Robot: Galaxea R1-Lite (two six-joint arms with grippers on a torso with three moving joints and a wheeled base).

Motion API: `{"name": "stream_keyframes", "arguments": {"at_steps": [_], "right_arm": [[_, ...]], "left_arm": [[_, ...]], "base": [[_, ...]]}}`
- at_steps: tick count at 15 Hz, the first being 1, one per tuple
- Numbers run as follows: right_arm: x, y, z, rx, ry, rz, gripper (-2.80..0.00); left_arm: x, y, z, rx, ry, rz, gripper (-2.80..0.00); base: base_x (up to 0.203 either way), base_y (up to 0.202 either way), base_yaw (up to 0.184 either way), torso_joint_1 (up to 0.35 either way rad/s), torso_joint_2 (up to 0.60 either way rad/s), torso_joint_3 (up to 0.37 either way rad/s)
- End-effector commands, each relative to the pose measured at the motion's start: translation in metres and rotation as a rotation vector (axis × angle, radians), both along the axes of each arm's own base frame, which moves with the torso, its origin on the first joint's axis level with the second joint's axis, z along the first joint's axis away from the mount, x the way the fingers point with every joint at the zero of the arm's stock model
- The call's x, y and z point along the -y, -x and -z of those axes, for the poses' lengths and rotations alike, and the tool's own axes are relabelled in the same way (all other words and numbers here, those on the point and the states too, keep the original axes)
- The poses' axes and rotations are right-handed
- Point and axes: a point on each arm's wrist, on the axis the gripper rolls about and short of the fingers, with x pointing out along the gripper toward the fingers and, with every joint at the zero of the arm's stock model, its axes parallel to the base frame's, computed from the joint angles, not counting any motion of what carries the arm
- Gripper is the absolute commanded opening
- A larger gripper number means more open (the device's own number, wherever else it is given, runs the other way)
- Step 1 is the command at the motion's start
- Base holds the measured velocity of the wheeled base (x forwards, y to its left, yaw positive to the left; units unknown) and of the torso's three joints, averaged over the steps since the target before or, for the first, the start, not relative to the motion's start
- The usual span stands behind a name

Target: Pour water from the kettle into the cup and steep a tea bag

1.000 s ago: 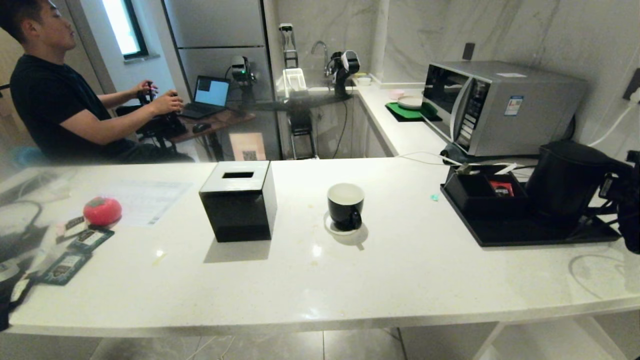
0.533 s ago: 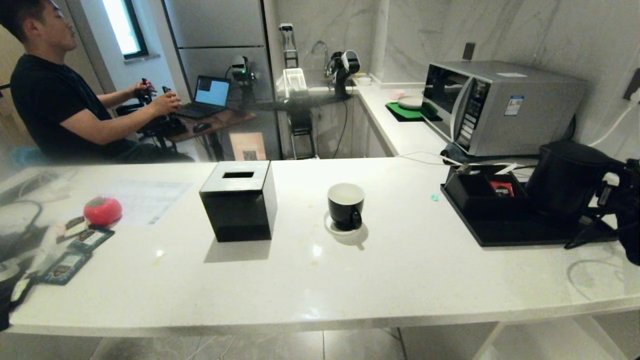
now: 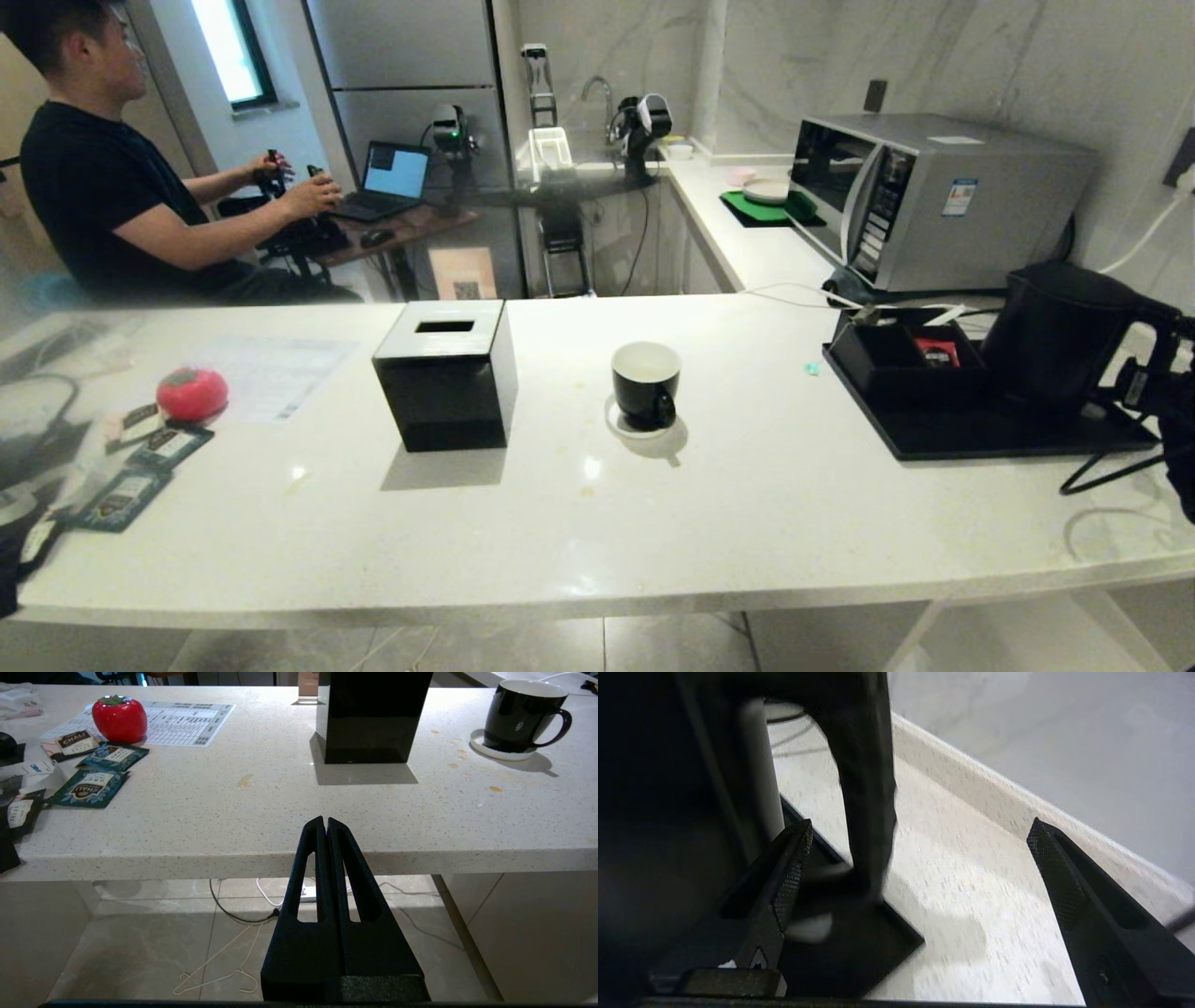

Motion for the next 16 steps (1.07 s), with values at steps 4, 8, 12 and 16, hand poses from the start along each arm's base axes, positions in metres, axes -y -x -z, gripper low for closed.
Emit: {"name": "stream_keyframes", "arguments": {"at_steps": [4,8,12,16], "right_arm": [[-0.012,0.023,-0.005,-0.021,-0.010,0.002,0.00],[-0.026,0.048,-0.003,-0.073,-0.039,0.002,0.00],[-0.037,0.070,-0.006,-0.100,-0.058,-0.003,-2.80],[-0.055,0.099,-0.015,-0.122,-0.072,-0.027,-2.80]], "left_arm": [[0.000,0.000,0.000,0.001,0.001,0.000,-2.80],[0.000,0.000,0.000,0.001,0.001,0.000,-2.80],[0.000,0.000,0.000,0.001,0.001,0.001,-2.80],[0.000,0.000,0.000,0.001,0.001,0.000,-2.80]], "base": [[0.000,0.000,0.000,0.000,0.00,0.000],[0.000,0.000,0.000,0.000,0.00,0.000],[0.000,0.000,0.000,0.000,0.00,0.000],[0.000,0.000,0.000,0.000,0.00,0.000]]}}
